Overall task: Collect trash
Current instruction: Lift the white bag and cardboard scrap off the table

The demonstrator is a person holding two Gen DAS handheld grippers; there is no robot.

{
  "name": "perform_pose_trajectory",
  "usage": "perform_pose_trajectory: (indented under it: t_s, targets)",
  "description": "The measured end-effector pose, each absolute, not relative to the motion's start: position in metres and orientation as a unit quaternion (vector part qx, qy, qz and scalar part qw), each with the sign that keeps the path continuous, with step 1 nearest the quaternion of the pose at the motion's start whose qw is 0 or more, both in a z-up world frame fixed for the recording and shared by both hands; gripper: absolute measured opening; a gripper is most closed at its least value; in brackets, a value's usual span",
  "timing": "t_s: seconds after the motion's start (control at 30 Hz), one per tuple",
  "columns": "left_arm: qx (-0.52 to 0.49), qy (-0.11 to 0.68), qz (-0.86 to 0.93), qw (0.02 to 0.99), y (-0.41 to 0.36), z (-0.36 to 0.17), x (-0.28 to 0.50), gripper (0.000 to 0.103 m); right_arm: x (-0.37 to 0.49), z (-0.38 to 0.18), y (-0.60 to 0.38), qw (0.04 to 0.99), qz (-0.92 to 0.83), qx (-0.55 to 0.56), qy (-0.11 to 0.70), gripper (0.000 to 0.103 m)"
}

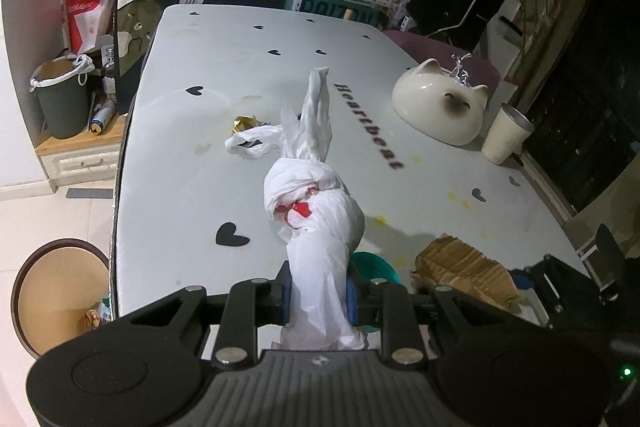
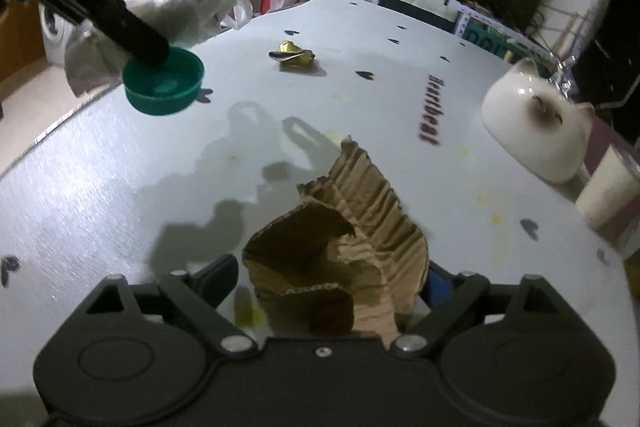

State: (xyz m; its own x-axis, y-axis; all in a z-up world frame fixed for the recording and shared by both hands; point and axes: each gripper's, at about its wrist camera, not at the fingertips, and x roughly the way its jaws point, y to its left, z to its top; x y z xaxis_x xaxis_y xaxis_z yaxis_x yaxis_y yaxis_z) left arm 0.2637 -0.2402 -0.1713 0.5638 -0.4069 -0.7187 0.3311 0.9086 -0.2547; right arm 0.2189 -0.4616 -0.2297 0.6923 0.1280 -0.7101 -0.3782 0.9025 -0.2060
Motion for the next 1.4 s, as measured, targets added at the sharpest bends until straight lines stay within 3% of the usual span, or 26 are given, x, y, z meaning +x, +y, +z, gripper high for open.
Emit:
perform_pose_trajectory:
  t_s: [0.13, 0.2, 0.3, 0.7, 0.97, 1.27, 1.4]
  targets:
    - [-0.048, 0.416, -0.209, 0.883, -0.237, -0.170, 0.260, 0.026, 0.224, -0.233, -0.460, 0.894, 0.152, -0.200, 0.371, 0.084]
    - [-0.049, 0.416, -0.208, 0.884, -0.235, -0.170, 0.259, 0.026, 0.227, -0.231, -0.462, 0.893, 0.151, -0.196, 0.375, 0.069]
    - [-0.052, 0.415, -0.204, 0.885, -0.233, -0.169, 0.257, 0.026, 0.231, -0.227, -0.464, 0.894, 0.141, -0.172, 0.388, 0.057]
    - [-0.053, 0.397, -0.184, 0.898, -0.233, -0.148, 0.234, 0.026, 0.223, -0.150, -0.468, 0.919, 0.072, -0.002, 0.388, 0.055]
    - [-0.060, 0.379, -0.177, 0.906, -0.225, -0.125, 0.217, 0.026, 0.212, -0.105, -0.457, 0.932, 0.071, 0.020, 0.355, 0.055]
    - [-0.084, 0.452, -0.189, 0.868, -0.233, -0.175, 0.220, 0.028, 0.201, -0.133, -0.455, 0.917, 0.065, 0.021, 0.393, 0.055]
    - [-0.117, 0.493, -0.179, 0.843, -0.227, -0.209, 0.225, 0.039, 0.193, -0.148, -0.458, 0.908, 0.061, 0.025, 0.413, 0.055]
